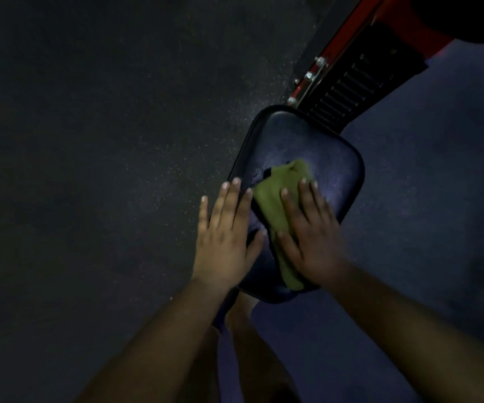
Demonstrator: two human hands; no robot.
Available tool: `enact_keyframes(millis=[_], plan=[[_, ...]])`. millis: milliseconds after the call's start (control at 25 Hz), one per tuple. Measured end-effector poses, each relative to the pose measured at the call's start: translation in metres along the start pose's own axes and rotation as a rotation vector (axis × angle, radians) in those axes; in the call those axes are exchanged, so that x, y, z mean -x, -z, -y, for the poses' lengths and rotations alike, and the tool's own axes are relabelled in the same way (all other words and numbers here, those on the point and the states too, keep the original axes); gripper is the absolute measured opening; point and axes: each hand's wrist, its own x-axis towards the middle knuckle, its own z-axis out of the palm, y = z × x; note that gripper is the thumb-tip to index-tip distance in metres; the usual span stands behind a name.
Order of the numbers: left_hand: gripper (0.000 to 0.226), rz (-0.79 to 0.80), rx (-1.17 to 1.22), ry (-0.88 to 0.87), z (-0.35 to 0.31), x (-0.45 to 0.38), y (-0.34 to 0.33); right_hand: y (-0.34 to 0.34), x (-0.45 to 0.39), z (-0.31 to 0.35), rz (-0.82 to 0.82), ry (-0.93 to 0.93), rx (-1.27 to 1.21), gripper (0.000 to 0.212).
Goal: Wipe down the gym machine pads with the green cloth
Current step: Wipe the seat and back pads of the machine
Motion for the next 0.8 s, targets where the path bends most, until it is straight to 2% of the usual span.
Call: enact_keyframes(millis=[120, 240, 320, 400, 520, 600, 640, 680, 720, 800], plan=[[0.080, 0.059, -0.002, 0.107, 0.005, 0.047, -0.009, 0.013, -0.047, -0.022, 0.048, 0.131, 0.120, 0.074], [0.082, 0.073, 0.010, 0.106, 0.011, 0.056, -0.017, 0.030, -0.150, -0.028, -0.050, -0.107, 0.125, 0.077], [0.083, 0.074, 0.039, 0.063, 0.017, 0.056, -0.018, 0.027, -0.167, -0.008, -0.094, -0.228, 0.076, 0.075], [0.085, 0.096, 0.047, 0.027, 0.029, 0.065, -0.017, 0.010, -0.127, 0.028, -0.095, -0.114, 0.095, 0.069], [0.085, 0.146, -0.010, 0.011, 0.049, 0.084, -0.012, -0.006, -0.033, 0.061, 0.044, 0.176, 0.122, 0.065], [0.083, 0.151, -0.056, -0.003, 0.057, 0.090, -0.011, 0.002, -0.031, 0.034, 0.107, 0.339, 0.179, 0.069], [0.083, 0.151, -0.070, -0.020, 0.058, 0.090, -0.011, 0.009, -0.046, 0.013, 0.117, 0.358, 0.254, 0.071], [0.083, 0.150, -0.074, -0.037, 0.059, 0.089, -0.010, 0.017, -0.066, -0.004, 0.105, 0.287, 0.282, 0.072], [0.083, 0.149, -0.070, -0.047, 0.059, 0.087, -0.009, 0.024, -0.084, -0.013, 0.058, 0.142, 0.250, 0.073], [0.084, 0.156, -0.065, -0.052, 0.059, 0.086, -0.009, 0.017, -0.091, 0.010, -0.047, -0.180, 0.103, 0.072]])
